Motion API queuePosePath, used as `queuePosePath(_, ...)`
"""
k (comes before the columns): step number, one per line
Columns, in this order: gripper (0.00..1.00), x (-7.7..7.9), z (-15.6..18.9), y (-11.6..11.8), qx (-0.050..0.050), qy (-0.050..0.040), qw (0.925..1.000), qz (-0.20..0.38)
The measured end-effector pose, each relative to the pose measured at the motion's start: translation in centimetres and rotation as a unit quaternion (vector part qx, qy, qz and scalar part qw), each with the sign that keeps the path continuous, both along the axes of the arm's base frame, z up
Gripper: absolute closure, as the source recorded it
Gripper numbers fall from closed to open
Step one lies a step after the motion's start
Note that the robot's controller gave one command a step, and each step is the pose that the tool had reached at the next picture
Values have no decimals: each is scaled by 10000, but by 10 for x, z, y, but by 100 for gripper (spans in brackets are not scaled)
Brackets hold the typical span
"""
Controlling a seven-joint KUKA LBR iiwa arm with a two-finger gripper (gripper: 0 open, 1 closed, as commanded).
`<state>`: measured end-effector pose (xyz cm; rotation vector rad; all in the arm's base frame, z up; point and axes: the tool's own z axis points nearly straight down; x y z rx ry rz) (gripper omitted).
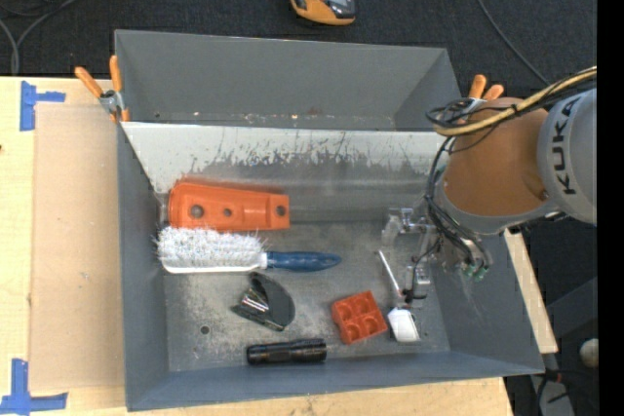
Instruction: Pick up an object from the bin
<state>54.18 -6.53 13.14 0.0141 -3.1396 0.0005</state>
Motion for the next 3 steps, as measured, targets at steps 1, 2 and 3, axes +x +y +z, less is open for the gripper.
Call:
queuePosePath(1,0,0,0,0,0,-2,10000,0)
queuePosePath(2,0,3,60,14,-4,-28,10000,32)
queuePosePath(3,0,-9,-34,24,6,21,9998,-195)
